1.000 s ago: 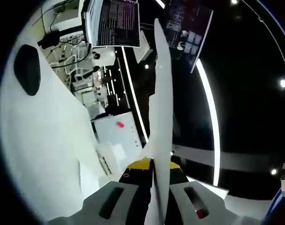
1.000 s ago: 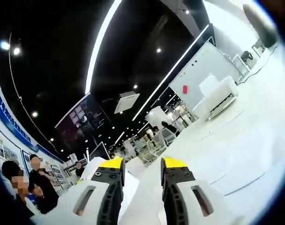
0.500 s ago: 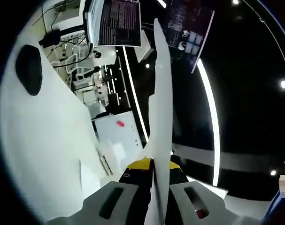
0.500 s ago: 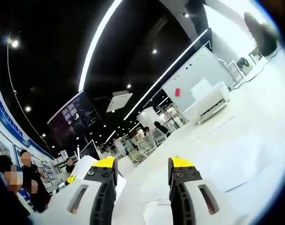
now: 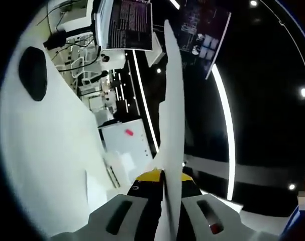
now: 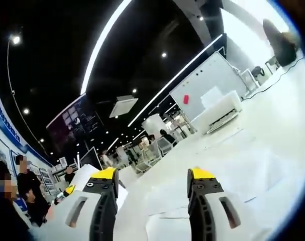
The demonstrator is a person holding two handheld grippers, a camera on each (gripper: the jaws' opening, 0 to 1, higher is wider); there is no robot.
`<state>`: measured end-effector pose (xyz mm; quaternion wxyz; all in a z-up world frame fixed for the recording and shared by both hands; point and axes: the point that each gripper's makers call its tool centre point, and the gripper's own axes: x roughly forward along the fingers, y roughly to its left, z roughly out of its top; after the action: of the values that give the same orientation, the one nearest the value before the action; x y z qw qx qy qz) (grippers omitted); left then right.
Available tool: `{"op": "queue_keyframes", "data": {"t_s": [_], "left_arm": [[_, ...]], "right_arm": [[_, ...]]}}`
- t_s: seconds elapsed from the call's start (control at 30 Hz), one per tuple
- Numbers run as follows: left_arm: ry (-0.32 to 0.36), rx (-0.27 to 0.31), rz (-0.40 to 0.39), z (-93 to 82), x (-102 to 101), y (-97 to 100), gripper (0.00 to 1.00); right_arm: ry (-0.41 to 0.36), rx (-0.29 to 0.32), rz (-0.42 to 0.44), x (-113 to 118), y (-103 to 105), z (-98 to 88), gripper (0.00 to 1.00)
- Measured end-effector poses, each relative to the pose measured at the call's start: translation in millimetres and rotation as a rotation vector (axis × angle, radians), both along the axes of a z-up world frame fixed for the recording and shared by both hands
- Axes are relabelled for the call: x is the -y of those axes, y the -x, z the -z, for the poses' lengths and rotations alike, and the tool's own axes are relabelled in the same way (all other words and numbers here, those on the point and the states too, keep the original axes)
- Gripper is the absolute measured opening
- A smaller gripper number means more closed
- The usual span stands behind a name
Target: Organize the stack of printing papers by aligning and flattening the scattered papers on the table
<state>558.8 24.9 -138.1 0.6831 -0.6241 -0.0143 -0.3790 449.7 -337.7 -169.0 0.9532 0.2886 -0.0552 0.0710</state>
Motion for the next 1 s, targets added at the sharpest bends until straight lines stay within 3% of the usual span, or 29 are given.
{"op": "queue_keyframes", "data": {"t_s": [0.57,1.0], "left_arm": [[0.014,-0.009,0.006,0.5,-1,-2.4,0.06],[0.029,-0.02,0.015,1.4,0,-1.0,0.06]], "right_arm": [[0.019,-0.037,0.041,6,-2,7.7,0.7],[0.021,-0.022,0.059,11,1,3.4,0.83]]}}
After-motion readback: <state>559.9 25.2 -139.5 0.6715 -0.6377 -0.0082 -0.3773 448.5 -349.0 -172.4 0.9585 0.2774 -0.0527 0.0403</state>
